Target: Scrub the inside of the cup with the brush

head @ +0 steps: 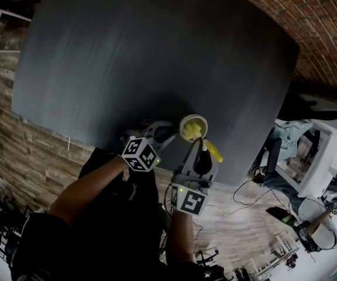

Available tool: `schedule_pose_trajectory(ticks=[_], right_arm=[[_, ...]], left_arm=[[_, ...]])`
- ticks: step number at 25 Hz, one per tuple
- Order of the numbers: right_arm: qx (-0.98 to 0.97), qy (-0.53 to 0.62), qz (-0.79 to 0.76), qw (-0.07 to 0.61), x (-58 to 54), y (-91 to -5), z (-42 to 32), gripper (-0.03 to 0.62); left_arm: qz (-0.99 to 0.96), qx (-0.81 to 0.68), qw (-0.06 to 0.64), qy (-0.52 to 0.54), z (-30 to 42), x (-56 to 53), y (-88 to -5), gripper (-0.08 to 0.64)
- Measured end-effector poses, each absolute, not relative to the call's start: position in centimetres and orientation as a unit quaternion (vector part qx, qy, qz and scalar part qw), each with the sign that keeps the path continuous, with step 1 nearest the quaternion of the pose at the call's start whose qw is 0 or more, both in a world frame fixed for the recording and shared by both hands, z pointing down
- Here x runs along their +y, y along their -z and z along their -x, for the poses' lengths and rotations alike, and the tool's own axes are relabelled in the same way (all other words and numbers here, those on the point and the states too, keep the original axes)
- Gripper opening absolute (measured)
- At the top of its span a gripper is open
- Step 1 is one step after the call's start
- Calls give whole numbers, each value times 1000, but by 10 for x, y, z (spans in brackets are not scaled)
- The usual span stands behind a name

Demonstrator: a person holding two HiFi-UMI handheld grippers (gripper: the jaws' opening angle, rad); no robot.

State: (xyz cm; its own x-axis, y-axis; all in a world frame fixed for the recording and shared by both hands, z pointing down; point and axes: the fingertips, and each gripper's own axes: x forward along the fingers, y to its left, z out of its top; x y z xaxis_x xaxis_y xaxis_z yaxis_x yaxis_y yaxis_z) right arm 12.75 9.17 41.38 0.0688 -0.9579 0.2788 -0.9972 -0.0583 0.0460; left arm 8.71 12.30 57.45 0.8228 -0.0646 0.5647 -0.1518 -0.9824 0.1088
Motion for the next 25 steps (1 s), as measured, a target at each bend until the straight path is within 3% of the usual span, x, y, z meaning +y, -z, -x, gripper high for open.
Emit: schedule_pose_trajectory(ticks=[5, 18, 25], right_arm=[[-663, -78, -734, 129, 104, -409, -138, 60], [-642, -77, -761, 54, 123, -355, -158, 60], [-642, -82, -762, 19, 152, -315, -173, 60]], left_arm=[[-951, -55, 71, -296, -87, 122, -575, 89], [-948, -74, 49, -306, -60, 128, -556, 92], [-951, -139, 64, -270, -39, 129, -502, 94]])
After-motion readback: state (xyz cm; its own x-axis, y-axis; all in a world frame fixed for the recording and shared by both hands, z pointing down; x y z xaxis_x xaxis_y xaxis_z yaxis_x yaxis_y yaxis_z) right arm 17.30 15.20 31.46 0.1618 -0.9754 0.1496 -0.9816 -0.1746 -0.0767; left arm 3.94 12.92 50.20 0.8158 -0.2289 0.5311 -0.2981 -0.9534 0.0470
